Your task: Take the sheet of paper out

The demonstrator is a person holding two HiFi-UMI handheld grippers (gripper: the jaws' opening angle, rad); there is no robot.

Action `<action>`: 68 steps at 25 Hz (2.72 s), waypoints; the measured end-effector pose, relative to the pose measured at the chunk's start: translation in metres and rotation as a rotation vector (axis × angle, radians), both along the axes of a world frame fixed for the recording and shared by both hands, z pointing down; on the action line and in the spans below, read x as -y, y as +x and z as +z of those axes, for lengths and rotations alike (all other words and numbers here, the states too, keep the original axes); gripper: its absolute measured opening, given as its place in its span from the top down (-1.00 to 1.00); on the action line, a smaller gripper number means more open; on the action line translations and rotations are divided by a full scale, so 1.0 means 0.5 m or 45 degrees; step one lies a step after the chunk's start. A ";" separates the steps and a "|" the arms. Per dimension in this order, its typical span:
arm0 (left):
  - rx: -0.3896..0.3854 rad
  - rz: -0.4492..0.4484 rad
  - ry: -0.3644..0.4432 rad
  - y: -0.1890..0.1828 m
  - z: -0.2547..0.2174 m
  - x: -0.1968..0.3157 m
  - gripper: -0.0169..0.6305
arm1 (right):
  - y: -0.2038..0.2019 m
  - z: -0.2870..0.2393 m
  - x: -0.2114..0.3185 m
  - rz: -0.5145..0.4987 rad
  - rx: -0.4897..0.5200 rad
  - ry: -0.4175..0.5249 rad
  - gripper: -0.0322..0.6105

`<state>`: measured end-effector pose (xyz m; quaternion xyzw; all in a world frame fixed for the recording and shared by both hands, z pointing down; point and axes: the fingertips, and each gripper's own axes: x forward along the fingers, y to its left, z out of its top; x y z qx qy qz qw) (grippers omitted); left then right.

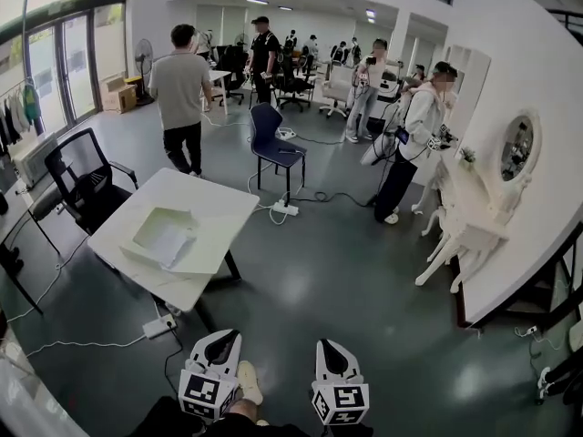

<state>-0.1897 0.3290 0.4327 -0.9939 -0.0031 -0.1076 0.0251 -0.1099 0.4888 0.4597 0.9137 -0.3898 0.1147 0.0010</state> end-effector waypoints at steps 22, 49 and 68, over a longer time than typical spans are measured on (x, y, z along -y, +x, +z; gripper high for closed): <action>0.062 0.013 -0.027 0.486 0.017 0.390 0.87 | 0.474 0.023 0.406 -0.013 0.060 -0.019 0.85; 0.083 -0.429 -0.123 0.482 0.111 0.846 0.87 | 0.547 0.068 0.944 -0.501 0.049 -0.117 0.85; 0.254 -0.923 -0.229 0.540 0.267 1.129 0.87 | 0.670 0.216 1.341 -1.028 0.197 -0.247 0.85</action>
